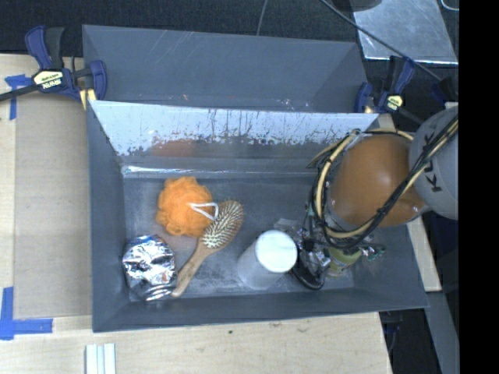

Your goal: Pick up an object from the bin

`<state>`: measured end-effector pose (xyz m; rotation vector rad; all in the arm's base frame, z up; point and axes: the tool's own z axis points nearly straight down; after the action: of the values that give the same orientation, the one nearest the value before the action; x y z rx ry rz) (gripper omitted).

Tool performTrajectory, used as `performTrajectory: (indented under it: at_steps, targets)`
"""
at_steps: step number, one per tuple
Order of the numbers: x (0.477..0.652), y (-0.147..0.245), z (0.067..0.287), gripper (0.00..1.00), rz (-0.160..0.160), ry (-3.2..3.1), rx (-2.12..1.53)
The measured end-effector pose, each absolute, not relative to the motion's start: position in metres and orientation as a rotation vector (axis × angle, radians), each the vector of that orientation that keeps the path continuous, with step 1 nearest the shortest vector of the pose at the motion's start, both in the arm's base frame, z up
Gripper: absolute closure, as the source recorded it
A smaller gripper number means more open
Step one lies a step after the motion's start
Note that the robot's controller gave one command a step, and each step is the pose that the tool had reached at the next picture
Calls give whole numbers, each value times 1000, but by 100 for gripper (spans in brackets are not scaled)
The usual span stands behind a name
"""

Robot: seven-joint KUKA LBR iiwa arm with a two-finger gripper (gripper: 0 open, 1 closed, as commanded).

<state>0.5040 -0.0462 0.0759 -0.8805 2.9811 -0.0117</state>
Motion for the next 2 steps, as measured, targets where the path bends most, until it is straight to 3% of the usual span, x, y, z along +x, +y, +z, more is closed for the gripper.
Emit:
performTrajectory:
  at_steps: [2]
  targets:
    - [504, -46, 76, 100, -12, 2981, -882]
